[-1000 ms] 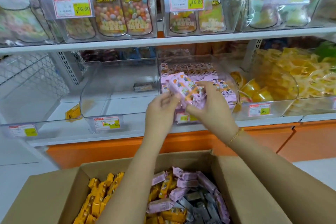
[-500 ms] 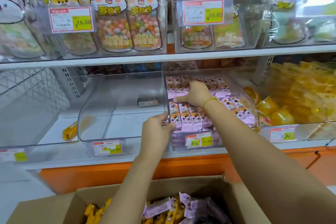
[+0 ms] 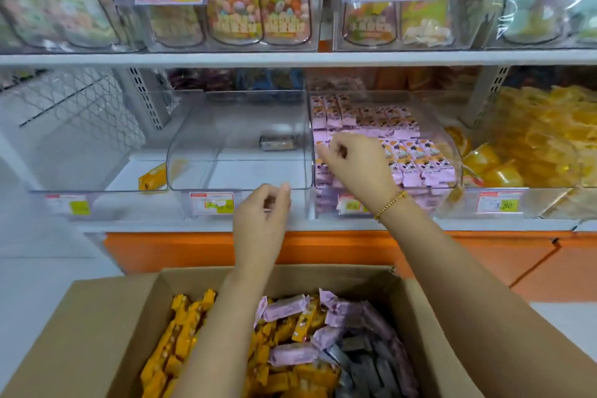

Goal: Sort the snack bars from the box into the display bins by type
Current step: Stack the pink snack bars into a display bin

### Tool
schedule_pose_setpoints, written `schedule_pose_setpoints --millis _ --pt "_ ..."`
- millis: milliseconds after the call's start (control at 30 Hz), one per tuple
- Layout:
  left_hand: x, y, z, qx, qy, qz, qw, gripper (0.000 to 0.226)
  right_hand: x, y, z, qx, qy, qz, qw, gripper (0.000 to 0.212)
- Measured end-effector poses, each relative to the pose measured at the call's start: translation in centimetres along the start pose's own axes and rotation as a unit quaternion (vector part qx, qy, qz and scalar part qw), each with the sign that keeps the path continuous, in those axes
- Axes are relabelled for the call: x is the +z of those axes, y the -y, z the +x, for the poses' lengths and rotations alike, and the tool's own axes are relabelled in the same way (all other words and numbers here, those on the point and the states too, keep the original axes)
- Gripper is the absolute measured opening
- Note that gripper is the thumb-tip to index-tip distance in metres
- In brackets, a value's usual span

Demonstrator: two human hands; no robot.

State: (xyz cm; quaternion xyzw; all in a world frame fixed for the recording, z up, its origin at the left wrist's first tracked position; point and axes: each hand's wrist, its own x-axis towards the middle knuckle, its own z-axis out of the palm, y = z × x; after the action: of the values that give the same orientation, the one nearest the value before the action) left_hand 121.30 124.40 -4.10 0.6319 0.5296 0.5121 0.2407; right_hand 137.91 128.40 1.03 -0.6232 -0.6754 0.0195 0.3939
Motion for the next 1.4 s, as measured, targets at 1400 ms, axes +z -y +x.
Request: schedule_pose_setpoints --millis 1400 --pt "4.5 19.8 -17.0 -0.221 0.440 0.247 0.835 0.040 17.1 -14.2 -26.1 0.182 0.436 -0.035 0.881 0.022"
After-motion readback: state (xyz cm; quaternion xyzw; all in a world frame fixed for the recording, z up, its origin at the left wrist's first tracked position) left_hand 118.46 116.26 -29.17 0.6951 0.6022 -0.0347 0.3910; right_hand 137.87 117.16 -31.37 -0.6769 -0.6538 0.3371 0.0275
